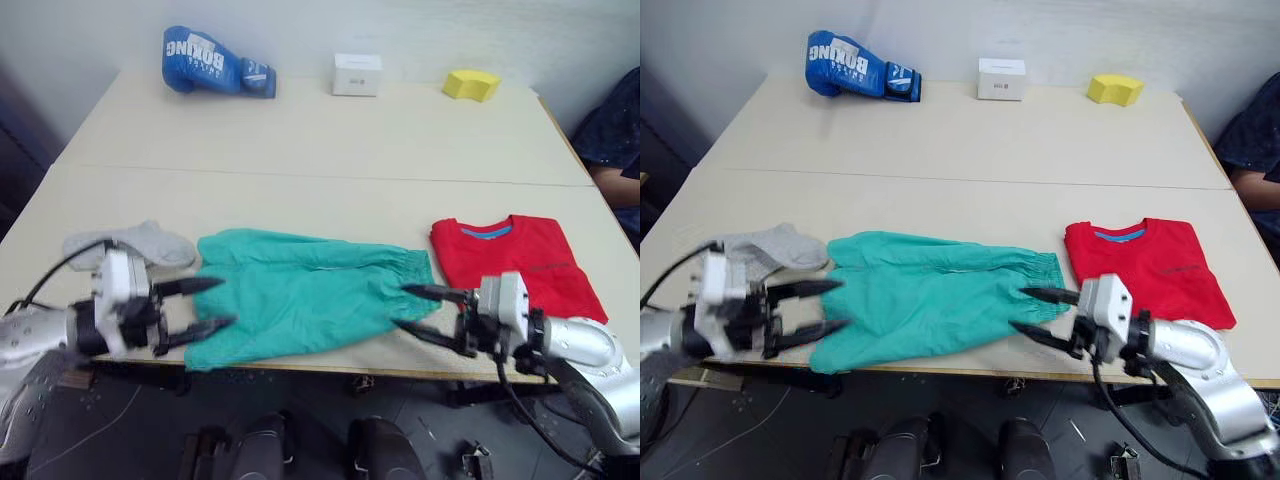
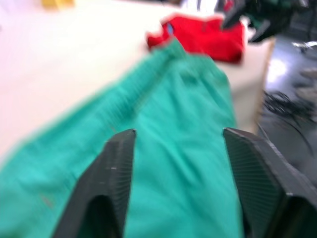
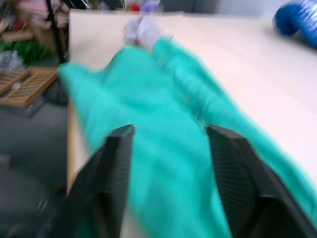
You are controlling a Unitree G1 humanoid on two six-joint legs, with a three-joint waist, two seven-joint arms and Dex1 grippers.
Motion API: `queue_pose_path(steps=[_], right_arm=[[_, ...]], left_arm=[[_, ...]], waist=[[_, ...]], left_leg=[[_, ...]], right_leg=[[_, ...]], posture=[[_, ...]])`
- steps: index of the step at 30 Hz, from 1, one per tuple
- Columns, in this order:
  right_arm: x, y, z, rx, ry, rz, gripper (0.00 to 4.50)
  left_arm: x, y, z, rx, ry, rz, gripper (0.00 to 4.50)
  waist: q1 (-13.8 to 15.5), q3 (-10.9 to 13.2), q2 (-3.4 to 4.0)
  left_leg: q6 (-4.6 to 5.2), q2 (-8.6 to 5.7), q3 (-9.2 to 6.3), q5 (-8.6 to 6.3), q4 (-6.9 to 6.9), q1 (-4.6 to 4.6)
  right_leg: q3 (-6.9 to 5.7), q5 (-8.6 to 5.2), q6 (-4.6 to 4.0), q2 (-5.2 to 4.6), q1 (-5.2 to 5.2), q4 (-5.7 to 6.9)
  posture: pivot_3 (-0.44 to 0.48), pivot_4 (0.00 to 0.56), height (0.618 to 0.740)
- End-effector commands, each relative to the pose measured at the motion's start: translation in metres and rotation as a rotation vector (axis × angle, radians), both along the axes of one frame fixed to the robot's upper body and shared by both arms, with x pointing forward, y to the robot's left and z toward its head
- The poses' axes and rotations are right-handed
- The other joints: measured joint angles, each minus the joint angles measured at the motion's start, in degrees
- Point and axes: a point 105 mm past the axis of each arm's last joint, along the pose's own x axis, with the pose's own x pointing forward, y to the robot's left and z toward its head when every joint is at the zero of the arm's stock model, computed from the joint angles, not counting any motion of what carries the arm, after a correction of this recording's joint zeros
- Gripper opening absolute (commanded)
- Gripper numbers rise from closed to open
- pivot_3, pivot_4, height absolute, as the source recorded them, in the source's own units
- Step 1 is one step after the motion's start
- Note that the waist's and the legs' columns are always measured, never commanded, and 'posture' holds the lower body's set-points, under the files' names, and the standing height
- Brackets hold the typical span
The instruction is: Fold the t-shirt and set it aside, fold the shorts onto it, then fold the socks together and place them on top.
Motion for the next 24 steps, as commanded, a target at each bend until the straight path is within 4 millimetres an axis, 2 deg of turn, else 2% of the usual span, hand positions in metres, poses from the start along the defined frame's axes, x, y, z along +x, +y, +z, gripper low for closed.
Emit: queue_pose_path(steps=[1,2,4,6,8,10,13,15,18,21,24], right_arm=[[0.024,0.027,-0.026,-0.11,-0.077,-0.103,1.02],[0.031,0.036,-0.035,-0.143,-0.096,-0.127,0.68],[0.043,0.051,-0.038,-0.102,-0.12,-0.203,0.01],[0.049,0.066,-0.045,-0.082,-0.133,-0.24,0.0],[0.054,0.069,-0.058,-0.069,-0.113,-0.309,0.0],[0.06,0.061,-0.07,-0.073,-0.119,-0.406,0.0],[0.068,0.039,-0.08,-0.114,-0.152,-0.532,0.0],[0.073,0.017,-0.084,-0.118,-0.157,-0.635,0.0],[0.072,-0.017,-0.096,-0.221,-0.165,-0.727,0.0],[0.071,-0.036,-0.084,-0.196,-0.164,-0.78,0.0],[0.068,-0.032,-0.057,-0.073,-0.181,-0.765,0.0]], left_arm=[[0.03,-0.024,-0.032,0.031,-0.01,0.083,1.65],[0.041,-0.028,-0.041,0.042,-0.033,0.139,1.32],[0.05,-0.034,-0.064,0.106,-0.052,0.201,0.71],[0.056,-0.039,-0.08,0.15,-0.065,0.245,0.07],[0.061,-0.042,-0.093,0.187,-0.073,0.297,0.03],[0.065,-0.039,-0.104,0.22,-0.059,0.356,0.03],[0.069,-0.029,-0.116,0.245,-0.013,0.432,0.03],[0.069,-0.02,-0.123,0.281,0.016,0.474,0.03],[0.065,-0.011,-0.136,0.293,0.09,0.499,0.03],[0.063,-0.01,-0.137,0.253,0.114,0.522,0.03],[0.064,-0.02,-0.118,0.136,0.033,0.506,0.03]], waist=[[0.0,-0.15,0.09],[-0.07,-0.21,0.18],[-0.23,-0.21,0.06],[-0.26,-0.22,0.03],[-0.18,-0.22,0.03],[0.04,-0.25,-0.01],[0.25,-0.37,-0.05],[0.22,-0.72,-0.05],[0.25,-1.27,0.03],[0.26,-1.8,0.09],[0.25,-1.87,0.27]], left_leg=[[-0.07,-0.04,0.05,-0.01,-0.01,0.0],[-0.06,-0.08,0.16,0.02,-0.04,-0.01],[0.22,-0.13,0.36,0.17,-0.03,-0.01],[0.25,-0.09,0.4,0.19,-0.03,-0.11],[0.24,-0.07,0.42,0.19,0.0,-0.15],[0.22,-0.05,0.35,0.19,0.06,-0.14],[-0.03,-0.08,0.27,0.0,0.12,-0.03],[-0.04,-0.07,0.27,-0.01,0.11,0.04],[-0.07,-0.06,0.24,-0.02,0.03,0.1],[-0.07,-0.05,0.24,-0.02,-0.07,0.21],[0.17,-0.05,0.27,-0.17,-0.28,0.51]], right_leg=[[-0.02,0.0,0.0,0.0,-0.01,0.01],[-0.01,0.0,0.0,0.03,-0.06,0.04],[-0.04,0.02,0.03,0.06,-0.15,0.1],[-0.02,0.02,0.03,0.11,-0.28,0.2],[-0.02,0.01,0.03,0.11,-0.37,0.27],[0.02,0.01,0.03,0.08,-0.32,0.33],[0.07,0.03,0.04,0.0,-0.14,0.32],[0.11,0.03,0.05,-0.01,-0.12,0.31],[0.1,0.03,0.04,-0.01,-0.11,0.31],[0.1,0.02,0.03,-0.02,0.0,0.22],[0.15,0.02,0.03,-0.02,0.31,-0.04]], posture=[[0.0,0.15,0.74],[0.0,0.15,0.74],[0.0,0.15,0.74],[0.0,0.15,0.74],[0.0,0.15,0.74],[0.0,0.15,0.74],[0.0,0.15,0.74],[0.0,0.15,0.74],[0.0,0.15,0.74],[0.0,0.15,0.74],[0.0,0.15,0.74]])
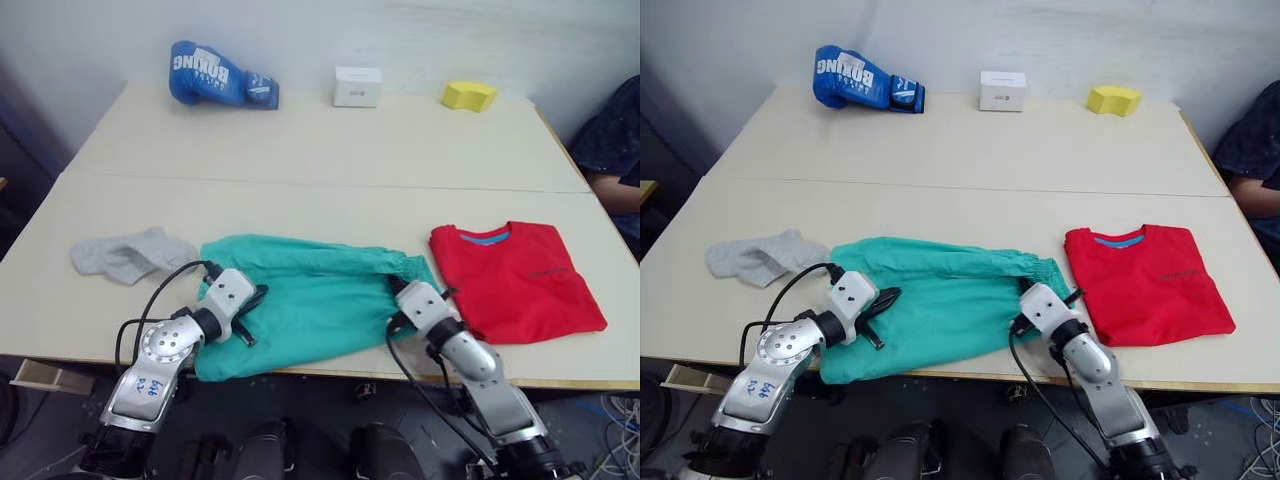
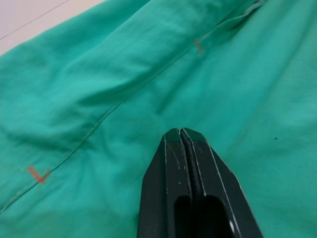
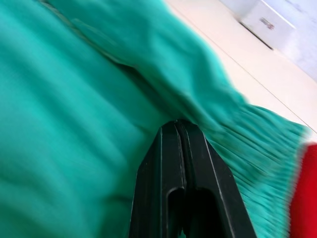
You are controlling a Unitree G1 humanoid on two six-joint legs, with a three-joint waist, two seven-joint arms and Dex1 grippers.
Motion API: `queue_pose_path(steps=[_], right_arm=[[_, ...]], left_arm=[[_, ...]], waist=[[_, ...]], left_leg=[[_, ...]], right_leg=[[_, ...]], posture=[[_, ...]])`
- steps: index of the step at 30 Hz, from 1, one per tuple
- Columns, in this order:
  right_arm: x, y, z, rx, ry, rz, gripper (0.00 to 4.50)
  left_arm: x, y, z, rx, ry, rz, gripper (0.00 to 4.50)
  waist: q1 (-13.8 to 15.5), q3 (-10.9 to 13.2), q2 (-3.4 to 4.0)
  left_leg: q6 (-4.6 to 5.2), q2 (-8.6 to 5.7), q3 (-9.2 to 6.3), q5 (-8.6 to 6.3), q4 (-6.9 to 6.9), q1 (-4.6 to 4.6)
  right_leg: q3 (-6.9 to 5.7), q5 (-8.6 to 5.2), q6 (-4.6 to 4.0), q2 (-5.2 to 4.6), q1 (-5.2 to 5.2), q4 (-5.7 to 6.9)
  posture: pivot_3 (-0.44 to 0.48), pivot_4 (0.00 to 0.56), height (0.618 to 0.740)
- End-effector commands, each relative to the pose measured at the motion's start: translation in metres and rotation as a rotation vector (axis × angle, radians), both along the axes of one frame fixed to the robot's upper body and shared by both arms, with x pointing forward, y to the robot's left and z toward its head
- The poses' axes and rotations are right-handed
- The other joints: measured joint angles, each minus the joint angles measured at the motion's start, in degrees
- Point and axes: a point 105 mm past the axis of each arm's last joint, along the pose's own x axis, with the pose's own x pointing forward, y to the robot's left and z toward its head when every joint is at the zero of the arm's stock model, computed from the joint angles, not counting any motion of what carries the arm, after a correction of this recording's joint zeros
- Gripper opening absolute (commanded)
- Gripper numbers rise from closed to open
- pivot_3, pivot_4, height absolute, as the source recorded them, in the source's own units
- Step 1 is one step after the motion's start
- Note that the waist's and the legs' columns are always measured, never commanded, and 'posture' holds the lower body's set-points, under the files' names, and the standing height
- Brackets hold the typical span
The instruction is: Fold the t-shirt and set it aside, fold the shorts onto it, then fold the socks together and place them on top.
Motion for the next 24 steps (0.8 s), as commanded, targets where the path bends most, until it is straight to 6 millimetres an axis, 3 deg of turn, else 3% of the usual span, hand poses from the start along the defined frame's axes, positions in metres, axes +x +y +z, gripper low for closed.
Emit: queue_pose_path(steps=[1,5,7,10,13,16,21,24], right_arm=[[-0.002,-0.003,0.033,0.144,-0.059,0.005,0.0],[-0.007,0.037,0.086,0.376,-0.133,0.206,0.0],[-0.001,0.052,0.085,0.343,-0.114,0.249,0.0],[0.017,0.063,0.065,0.265,-0.05,0.234,0.0],[0.035,0.056,0.044,0.228,-0.023,0.122,0.0],[0.038,0.034,0.026,0.221,-0.017,0.032,0.0],[0.031,-0.005,0.015,0.215,-0.007,-0.07,0.0],[0.022,-0.024,0.022,0.277,-0.027,-0.091,0.0]], left_arm=[[-0.002,-0.001,0.004,-0.078,-0.043,0.004,0.03],[-0.003,-0.027,0.051,-0.231,-0.185,-0.166,0.03],[0.003,-0.034,0.059,-0.207,-0.194,-0.22,0.03],[0.017,-0.04,0.056,-0.135,-0.187,-0.251,0.03],[0.033,-0.04,0.043,-0.092,-0.126,-0.218,0.03],[0.037,-0.027,0.014,-0.098,0.024,-0.117,0.03],[0.032,-0.011,-0.003,-0.06,0.066,-0.057,0.03],[0.029,-0.011,-0.006,-0.026,0.063,-0.084,0.03]], waist=[[0.0,0.01,0.03],[-0.34,0.09,0.09],[-0.4,0.09,0.09],[-0.38,0.07,0.07],[-0.32,0.07,0.07],[-0.42,0.08,0.06],[-0.43,0.08,0.03],[-0.32,0.07,0.04]], left_leg=[[0.04,0.0,0.0,-0.03,-0.04,0.06],[-0.07,0.06,0.0,0.06,-0.23,-0.11],[-0.12,0.08,-0.02,0.22,-0.23,-0.39],[-0.19,0.06,-0.07,0.31,-0.23,-0.39],[0.03,-0.04,-0.03,0.57,-0.23,-0.44],[0.13,-0.11,0.02,0.56,-0.22,-0.5],[0.13,-0.09,-0.01,0.5,-0.23,-0.42],[-0.12,-0.07,-0.06,0.31,-0.23,-0.31]], right_leg=[[0.01,0.0,0.0,0.0,0.03,-0.02],[0.0,-0.02,-0.03,0.05,-0.25,-0.03],[-0.05,-0.01,-0.03,0.09,-0.52,0.06],[-0.18,-0.01,-0.04,0.12,-0.49,0.06],[-0.21,-0.01,-0.04,0.11,-0.48,0.04],[-0.21,0.0,-0.02,0.07,-0.51,0.04],[-0.16,0.02,0.01,0.04,-0.41,-0.05],[-0.15,0.02,0.01,0.02,-0.33,-0.02]], posture=[[0.0,0.15,0.74],[0.0,0.15,0.74],[0.0,0.15,0.74],[0.0,0.15,0.74],[0.0,0.15,0.74],[0.0,0.15,0.74],[0.0,0.15,0.74],[0.0,0.15,0.74]])
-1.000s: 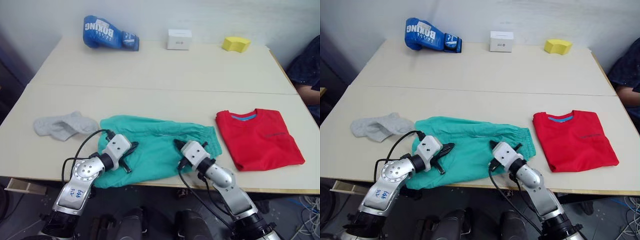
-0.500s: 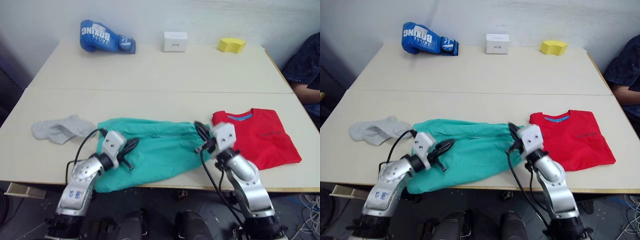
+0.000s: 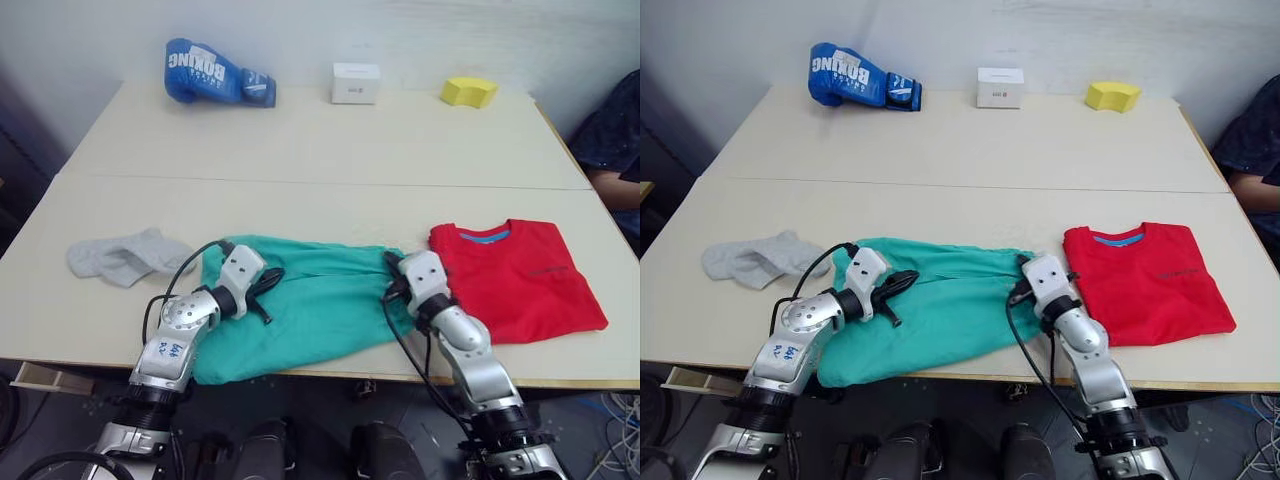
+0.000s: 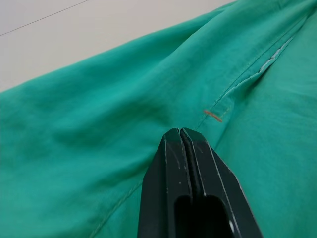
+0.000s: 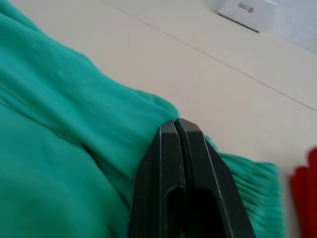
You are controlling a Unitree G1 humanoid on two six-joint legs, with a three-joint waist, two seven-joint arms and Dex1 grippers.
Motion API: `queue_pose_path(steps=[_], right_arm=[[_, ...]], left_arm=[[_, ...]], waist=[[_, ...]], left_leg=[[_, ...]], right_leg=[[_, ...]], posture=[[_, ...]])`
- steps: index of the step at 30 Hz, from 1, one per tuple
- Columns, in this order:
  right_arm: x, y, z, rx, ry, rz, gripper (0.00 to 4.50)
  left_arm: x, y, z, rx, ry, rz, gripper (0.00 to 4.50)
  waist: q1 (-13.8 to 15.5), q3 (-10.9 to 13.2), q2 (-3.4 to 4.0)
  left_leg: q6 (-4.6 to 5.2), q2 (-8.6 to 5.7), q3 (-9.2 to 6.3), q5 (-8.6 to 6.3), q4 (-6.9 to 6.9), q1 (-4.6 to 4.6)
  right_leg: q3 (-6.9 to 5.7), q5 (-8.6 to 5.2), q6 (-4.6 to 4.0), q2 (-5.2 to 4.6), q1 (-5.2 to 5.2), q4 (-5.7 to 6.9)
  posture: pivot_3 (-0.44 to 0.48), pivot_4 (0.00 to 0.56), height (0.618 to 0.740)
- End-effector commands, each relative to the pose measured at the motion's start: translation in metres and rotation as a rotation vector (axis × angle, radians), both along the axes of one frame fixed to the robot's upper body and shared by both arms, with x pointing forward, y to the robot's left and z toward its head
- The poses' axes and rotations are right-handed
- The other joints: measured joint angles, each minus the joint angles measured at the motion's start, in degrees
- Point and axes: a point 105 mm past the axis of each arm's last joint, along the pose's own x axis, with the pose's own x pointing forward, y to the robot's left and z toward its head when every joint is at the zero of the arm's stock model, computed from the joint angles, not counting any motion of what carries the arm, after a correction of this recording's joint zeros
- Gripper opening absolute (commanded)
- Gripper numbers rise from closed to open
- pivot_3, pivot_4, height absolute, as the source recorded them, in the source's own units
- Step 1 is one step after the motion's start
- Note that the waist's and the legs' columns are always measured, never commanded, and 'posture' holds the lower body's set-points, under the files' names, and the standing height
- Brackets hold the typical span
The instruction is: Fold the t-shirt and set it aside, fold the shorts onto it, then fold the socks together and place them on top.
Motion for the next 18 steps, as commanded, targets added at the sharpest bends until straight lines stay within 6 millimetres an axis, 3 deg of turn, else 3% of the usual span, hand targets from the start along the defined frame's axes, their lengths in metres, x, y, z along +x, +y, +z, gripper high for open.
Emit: queue_pose_path(steps=[1,4,7,9,12,18], right_arm=[[-0.015,-0.021,0.019,0.153,-0.031,0.014,0.0],[-0.045,-0.012,0.043,0.409,0.003,0.207,0.0],[-0.077,-0.015,0.042,0.592,0.245,0.296,0.61],[-0.098,-0.02,0.035,0.753,0.467,0.296,1.31],[-0.125,-0.019,0.024,0.842,0.728,0.288,2.34],[-0.128,-0.016,0.006,0.962,0.892,0.166,4.48]], left_arm=[[-0.004,0.007,-0.013,0.054,0.027,-0.014,0.03],[-0.006,-0.006,0.005,-0.021,-0.034,-0.13,0.03],[-0.006,-0.023,0.033,-0.076,-0.129,-0.258,0.0],[-0.008,-0.033,0.042,-0.094,-0.148,-0.333,0.0],[-0.017,-0.047,0.037,-0.072,-0.118,-0.457,0.0],[-0.023,-0.059,0.018,-0.024,-0.084,-0.537,0.0]], waist=[[0.01,0.0,0.0],[0.11,0.02,0.05],[0.14,0.09,0.1],[0.79,0.09,0.09],[1.38,0.08,0.1],[1.45,0.12,0.03]], left_leg=[[0.05,0.01,-0.01,-0.04,-0.01,0.02],[0.1,0.05,-0.04,-0.07,-0.09,0.01],[0.14,0.07,-0.09,-0.09,-0.12,-0.13],[0.18,0.07,-0.15,-0.11,-0.11,-0.18],[0.26,0.08,-0.18,-0.14,-0.13,-0.21],[0.33,0.16,-0.04,-0.15,-0.15,-0.2]], right_leg=[[0.0,0.0,0.0,0.0,0.02,0.0],[0.0,0.0,-0.01,0.01,-0.01,-0.03],[-0.01,-0.01,-0.02,0.01,-0.12,-0.06],[-0.04,0.0,-0.03,-0.01,-0.09,-0.17],[-0.06,0.07,-0.13,-0.02,-0.02,-0.47],[-0.12,0.07,-0.13,0.03,-0.03,-0.55]], posture=[[0.0,0.15,0.74],[0.0,0.15,0.74],[0.0,0.15,0.74],[0.0,0.15,0.74],[0.0,0.15,0.74],[0.0,0.15,0.74]])
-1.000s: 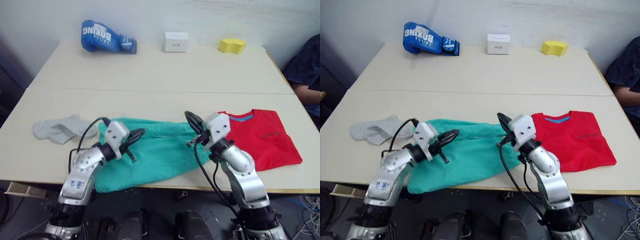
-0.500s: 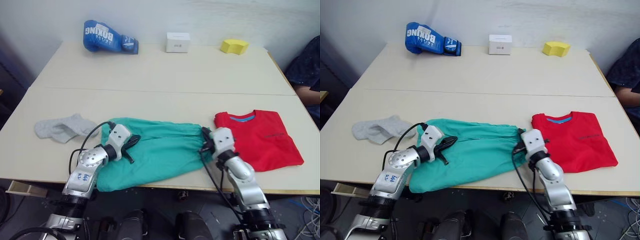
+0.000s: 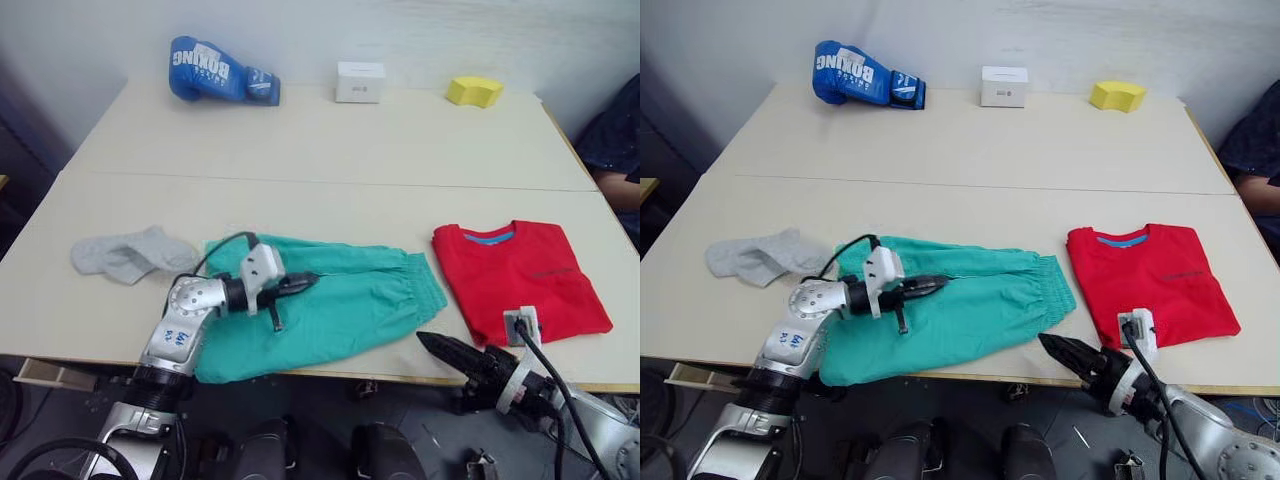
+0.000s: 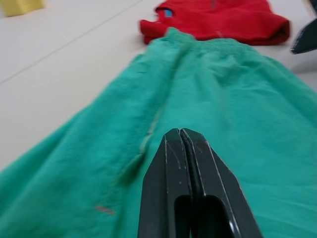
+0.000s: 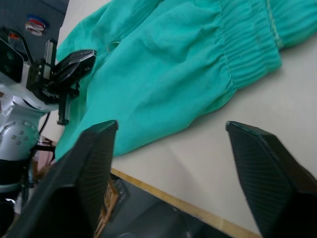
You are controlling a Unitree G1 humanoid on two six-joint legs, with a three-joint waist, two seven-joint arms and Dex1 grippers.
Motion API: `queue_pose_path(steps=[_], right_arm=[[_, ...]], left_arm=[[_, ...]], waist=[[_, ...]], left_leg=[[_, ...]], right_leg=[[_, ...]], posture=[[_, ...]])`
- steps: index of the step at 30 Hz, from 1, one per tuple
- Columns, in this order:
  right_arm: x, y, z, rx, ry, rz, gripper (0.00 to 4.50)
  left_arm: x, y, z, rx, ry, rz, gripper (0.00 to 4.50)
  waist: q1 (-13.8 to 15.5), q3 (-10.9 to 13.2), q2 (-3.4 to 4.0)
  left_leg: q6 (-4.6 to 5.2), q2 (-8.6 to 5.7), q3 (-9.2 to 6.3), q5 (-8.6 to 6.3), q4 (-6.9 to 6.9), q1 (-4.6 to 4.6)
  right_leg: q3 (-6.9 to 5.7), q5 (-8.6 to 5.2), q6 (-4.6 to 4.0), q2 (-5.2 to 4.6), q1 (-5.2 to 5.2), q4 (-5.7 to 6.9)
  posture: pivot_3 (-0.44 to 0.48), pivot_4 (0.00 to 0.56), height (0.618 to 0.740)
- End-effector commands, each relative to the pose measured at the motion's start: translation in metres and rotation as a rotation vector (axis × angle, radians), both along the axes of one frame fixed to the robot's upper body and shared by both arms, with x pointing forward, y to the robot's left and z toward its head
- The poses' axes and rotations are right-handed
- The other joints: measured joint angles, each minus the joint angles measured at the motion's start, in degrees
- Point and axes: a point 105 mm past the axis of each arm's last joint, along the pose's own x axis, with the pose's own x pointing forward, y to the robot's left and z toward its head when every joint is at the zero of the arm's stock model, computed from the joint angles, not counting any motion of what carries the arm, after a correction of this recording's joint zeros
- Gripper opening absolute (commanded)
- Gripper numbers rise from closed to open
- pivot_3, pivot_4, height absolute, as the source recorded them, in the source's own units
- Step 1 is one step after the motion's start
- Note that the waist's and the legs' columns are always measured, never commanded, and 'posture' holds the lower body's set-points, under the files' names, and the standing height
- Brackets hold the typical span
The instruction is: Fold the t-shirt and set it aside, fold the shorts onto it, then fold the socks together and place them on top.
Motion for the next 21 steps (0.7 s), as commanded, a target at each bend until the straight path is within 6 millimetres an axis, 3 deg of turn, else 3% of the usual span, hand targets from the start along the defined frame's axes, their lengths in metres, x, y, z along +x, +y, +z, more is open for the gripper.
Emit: queue_pose_path(steps=[1,7,13,20,21], right_arm=[[0.006,0.009,-0.001,0.086,0.058,-0.064,4.48],[0.025,0.016,-0.025,0.144,0.223,-0.201,4.48],[0.039,0.028,-0.046,0.198,0.327,-0.288,4.48],[0.068,0.05,-0.052,0.329,0.269,-0.292,4.48],[0.073,0.052,-0.051,0.339,0.25,-0.293,4.3]], left_arm=[[0.001,-0.006,-0.005,0.011,-0.017,-0.01,0.0],[0.006,-0.009,-0.02,0.049,-0.002,0.011,0.0],[0.007,-0.006,-0.023,0.044,0.009,0.042,0.0],[0.008,-0.009,-0.025,0.029,0.027,0.048,0.0],[0.009,-0.01,-0.024,0.03,0.025,0.046,0.0]], waist=[[0.15,0.01,-0.02],[0.02,-0.03,-0.18],[-0.23,-0.16,-0.35],[-1.63,-0.54,-0.72],[-1.75,-0.56,-0.72]], left_leg=[[0.0,0.0,0.0,0.0,0.0,0.0],[0.23,0.0,0.0,0.12,0.01,-0.07],[0.01,0.12,0.02,0.01,0.01,0.02],[-0.08,0.34,0.07,0.01,0.0,0.07],[-0.11,0.38,0.09,-0.01,0.0,0.1]], right_leg=[[-0.01,0.0,0.0,0.0,-0.02,0.0],[-0.03,0.05,0.09,0.0,-0.04,-0.03],[-0.05,0.07,0.08,0.04,0.02,-0.06],[-0.13,0.11,0.01,0.17,0.01,-0.08],[-0.15,0.12,-0.01,0.18,0.0,-0.09]], posture=[[0.0,0.15,0.74],[0.0,0.15,0.74],[0.0,0.15,0.74],[0.0,0.15,0.74],[0.0,0.15,0.74]])
